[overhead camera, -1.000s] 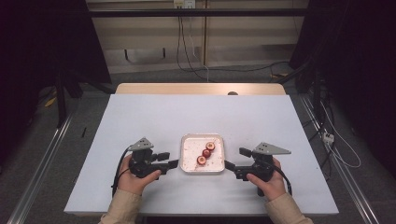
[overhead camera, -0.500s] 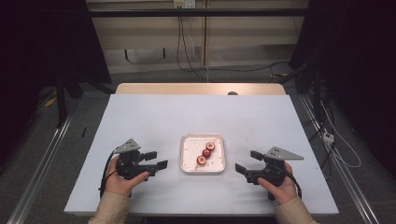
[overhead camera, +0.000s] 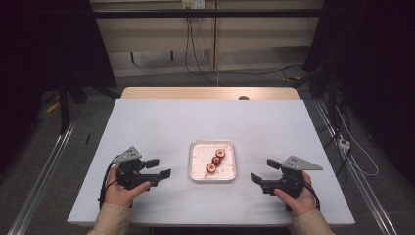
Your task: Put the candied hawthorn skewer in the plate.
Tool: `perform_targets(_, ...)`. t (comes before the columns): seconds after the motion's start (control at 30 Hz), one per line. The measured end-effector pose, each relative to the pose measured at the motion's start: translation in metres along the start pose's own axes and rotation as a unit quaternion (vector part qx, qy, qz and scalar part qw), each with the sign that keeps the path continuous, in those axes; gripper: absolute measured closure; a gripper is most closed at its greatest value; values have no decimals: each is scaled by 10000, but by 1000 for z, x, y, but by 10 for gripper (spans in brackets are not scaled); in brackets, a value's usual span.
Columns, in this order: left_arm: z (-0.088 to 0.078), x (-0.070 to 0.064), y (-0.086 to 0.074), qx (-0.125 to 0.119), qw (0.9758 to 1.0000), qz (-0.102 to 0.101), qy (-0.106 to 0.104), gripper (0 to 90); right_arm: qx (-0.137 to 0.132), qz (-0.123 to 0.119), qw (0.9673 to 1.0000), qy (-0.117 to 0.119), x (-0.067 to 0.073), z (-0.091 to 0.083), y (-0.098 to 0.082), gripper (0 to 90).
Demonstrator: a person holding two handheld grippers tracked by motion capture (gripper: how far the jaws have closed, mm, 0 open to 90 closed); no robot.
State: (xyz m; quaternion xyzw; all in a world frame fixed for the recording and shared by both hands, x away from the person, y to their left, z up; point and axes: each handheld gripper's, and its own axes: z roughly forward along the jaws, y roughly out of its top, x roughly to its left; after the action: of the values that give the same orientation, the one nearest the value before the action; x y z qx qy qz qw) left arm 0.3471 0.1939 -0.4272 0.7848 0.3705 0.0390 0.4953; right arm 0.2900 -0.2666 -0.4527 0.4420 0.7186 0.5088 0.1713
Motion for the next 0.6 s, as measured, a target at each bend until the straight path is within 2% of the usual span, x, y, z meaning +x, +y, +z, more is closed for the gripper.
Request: perform_targets(0.6,-8,11,-6,2,9999,-34,137,269,7,-116,9998,-130,-4,-9,-4,107)
